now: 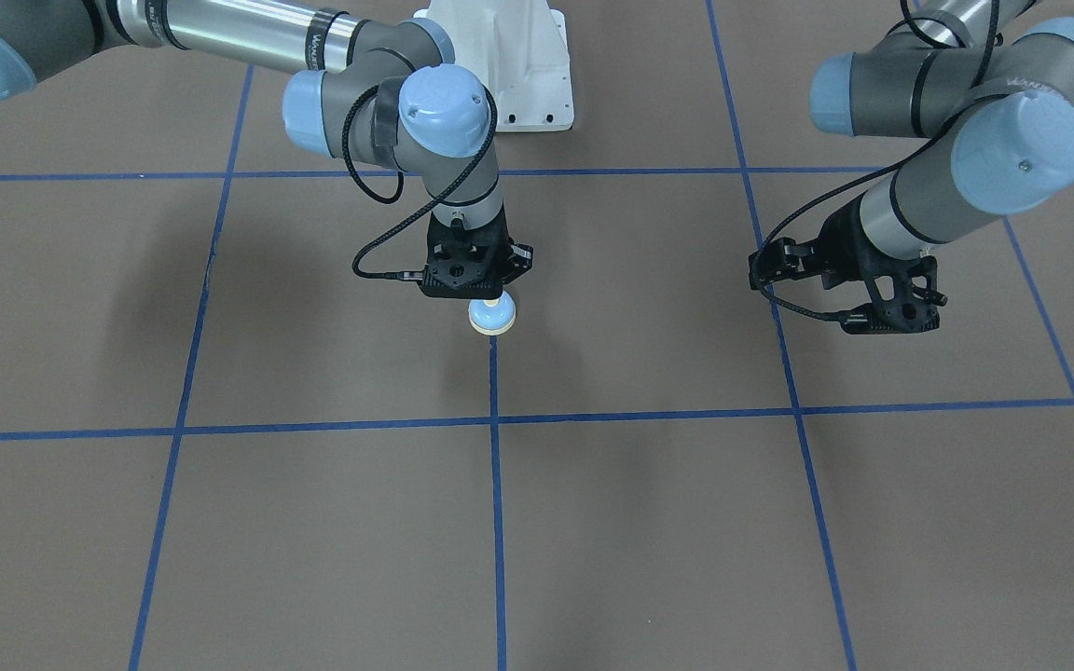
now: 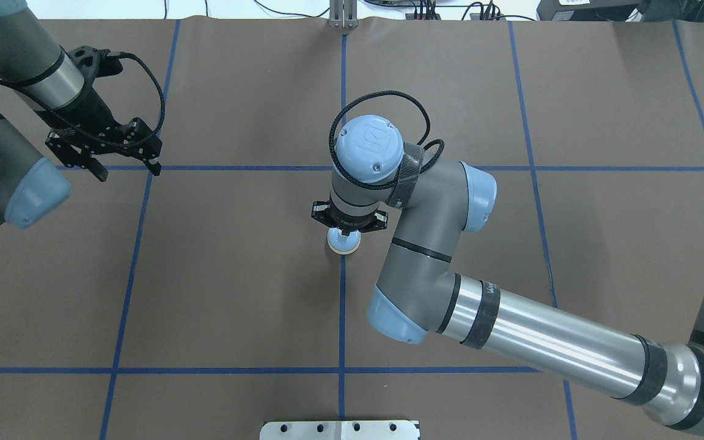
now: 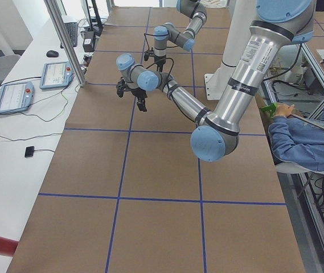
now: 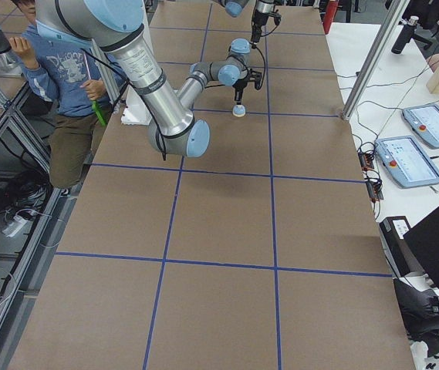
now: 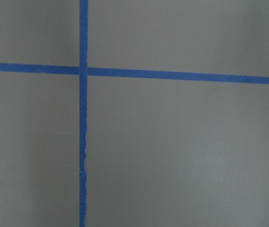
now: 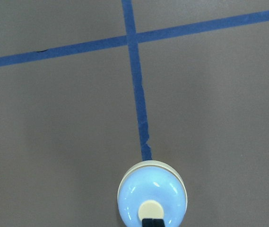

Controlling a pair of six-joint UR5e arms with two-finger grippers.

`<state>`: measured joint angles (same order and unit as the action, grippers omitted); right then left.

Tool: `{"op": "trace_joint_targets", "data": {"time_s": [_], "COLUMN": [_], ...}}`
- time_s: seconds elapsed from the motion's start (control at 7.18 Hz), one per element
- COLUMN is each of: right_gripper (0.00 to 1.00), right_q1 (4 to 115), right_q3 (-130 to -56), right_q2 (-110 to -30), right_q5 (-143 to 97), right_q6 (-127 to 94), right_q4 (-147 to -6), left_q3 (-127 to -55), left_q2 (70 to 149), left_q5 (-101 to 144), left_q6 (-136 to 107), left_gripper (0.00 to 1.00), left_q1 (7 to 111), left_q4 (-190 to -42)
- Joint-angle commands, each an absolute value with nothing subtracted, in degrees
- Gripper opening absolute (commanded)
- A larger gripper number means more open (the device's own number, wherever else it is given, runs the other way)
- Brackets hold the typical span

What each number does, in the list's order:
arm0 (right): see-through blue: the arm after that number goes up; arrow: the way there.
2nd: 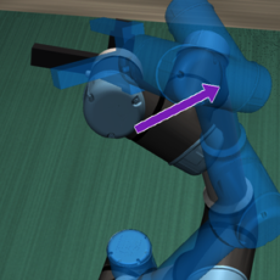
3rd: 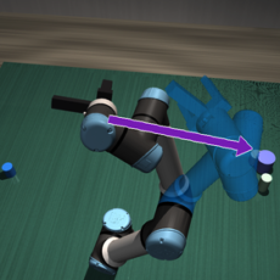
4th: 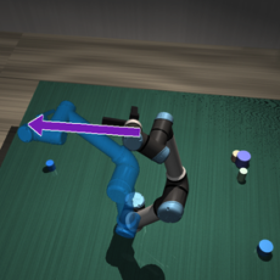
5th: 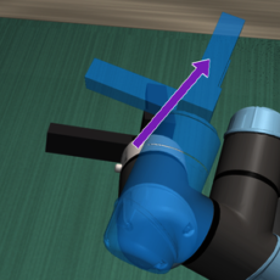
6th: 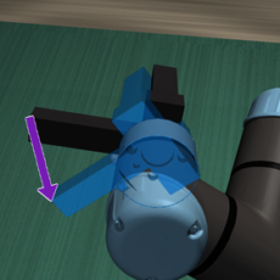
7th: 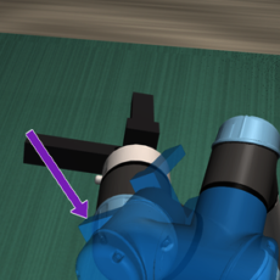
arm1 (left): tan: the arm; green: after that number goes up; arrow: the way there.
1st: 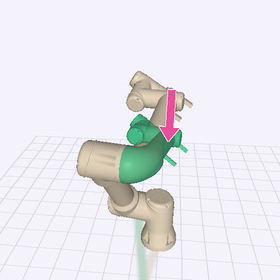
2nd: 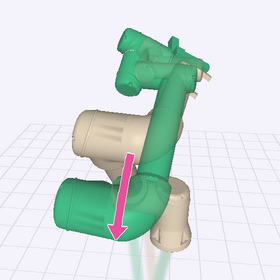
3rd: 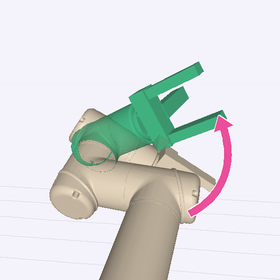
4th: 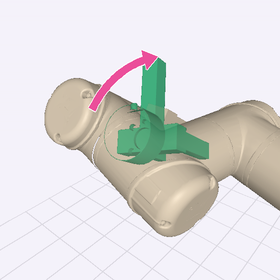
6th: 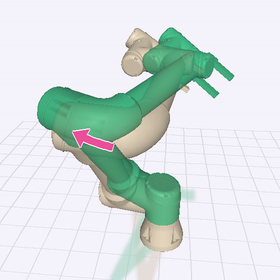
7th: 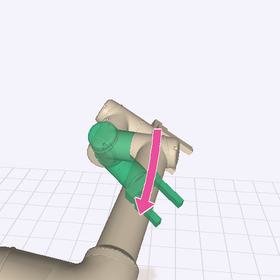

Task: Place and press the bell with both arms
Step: 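Press down on the bell top with the right gripper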

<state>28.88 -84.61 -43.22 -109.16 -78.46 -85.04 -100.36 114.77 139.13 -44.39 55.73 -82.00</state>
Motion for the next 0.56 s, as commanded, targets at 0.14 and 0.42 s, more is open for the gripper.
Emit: {"op": "trace_joint_targets", "data": {"time_s": [0.14, 0.42], "right_gripper": [0.00, 0.00], "right_q1": [28.9, 30.7], "right_q3": [-80.9, -84.3], "right_q2": [-43.2, -43.0], "right_q5": [-109.4, -113.2], "right_q6": [-78.1, -78.3], "right_q4": [-80.6, -81.6], "left_q3": [-100.4, -100.5], "left_q2": [114.7, 114.6], "left_q5": [139.0, 139.0], "left_q6": [-44.5, -44.8], "left_gripper": [0.99, 0.99], "left_q1": [55.7, 55.5], "left_q4": [-82.0, -82.0]}}
